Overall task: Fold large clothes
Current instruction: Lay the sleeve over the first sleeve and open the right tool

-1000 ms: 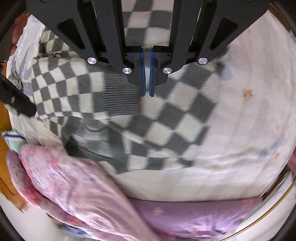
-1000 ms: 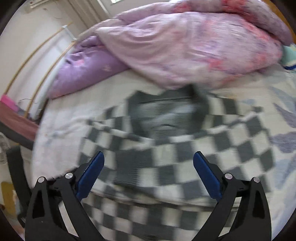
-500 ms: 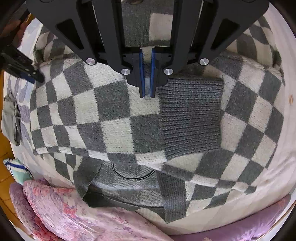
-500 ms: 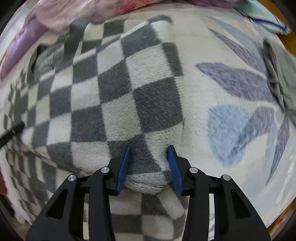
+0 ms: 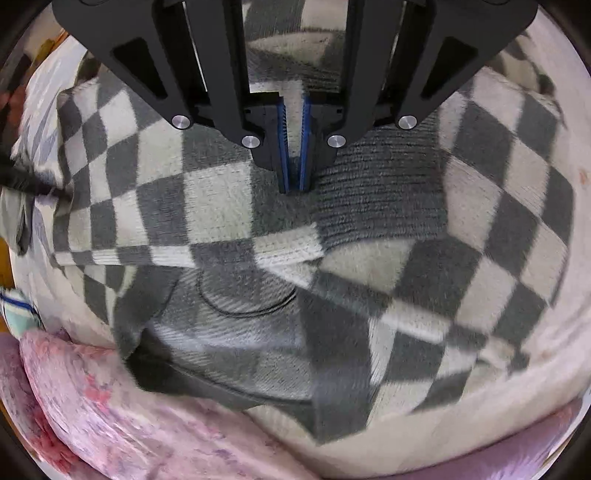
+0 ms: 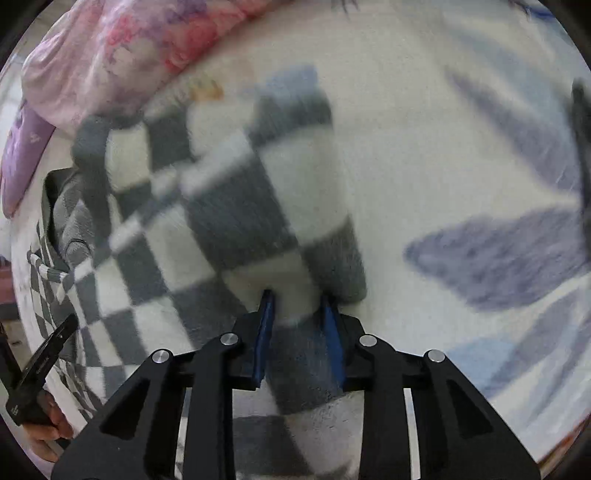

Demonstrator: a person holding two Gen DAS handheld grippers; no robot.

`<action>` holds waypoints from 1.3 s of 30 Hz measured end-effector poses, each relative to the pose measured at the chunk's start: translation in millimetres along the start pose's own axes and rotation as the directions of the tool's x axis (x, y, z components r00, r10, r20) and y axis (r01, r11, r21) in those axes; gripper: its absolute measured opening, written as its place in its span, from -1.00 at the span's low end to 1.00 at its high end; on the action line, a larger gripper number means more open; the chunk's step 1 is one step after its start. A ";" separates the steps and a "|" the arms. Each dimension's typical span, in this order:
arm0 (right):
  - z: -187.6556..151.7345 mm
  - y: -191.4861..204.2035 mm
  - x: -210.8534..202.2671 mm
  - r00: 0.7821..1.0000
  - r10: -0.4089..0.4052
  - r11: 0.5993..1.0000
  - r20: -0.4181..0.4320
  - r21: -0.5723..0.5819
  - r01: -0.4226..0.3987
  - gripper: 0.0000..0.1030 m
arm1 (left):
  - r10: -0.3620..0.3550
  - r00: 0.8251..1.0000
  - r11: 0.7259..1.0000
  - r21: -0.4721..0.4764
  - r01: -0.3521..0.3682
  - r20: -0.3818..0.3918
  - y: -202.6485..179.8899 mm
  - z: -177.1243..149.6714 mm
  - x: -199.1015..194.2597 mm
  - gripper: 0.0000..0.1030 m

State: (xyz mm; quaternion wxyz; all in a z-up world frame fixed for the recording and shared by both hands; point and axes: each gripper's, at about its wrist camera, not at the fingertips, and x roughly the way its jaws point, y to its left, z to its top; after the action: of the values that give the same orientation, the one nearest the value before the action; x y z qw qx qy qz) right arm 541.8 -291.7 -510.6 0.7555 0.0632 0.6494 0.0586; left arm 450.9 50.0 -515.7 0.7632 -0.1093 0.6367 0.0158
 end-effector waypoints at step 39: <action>-54.8 -7.6 -79.5 0.984 0.012 0.995 -0.177 0.102 0.006 0.06 | 0.055 0.997 0.998 -0.035 -0.057 -0.052 -3.9 -83.8 -74.9 -0.07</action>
State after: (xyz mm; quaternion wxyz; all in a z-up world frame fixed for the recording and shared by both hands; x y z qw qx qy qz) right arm 475.8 -311.7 -442.6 0.6902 0.0973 0.7163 0.0320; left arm 356.2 39.2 -456.0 0.7438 -0.1057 0.6584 0.0458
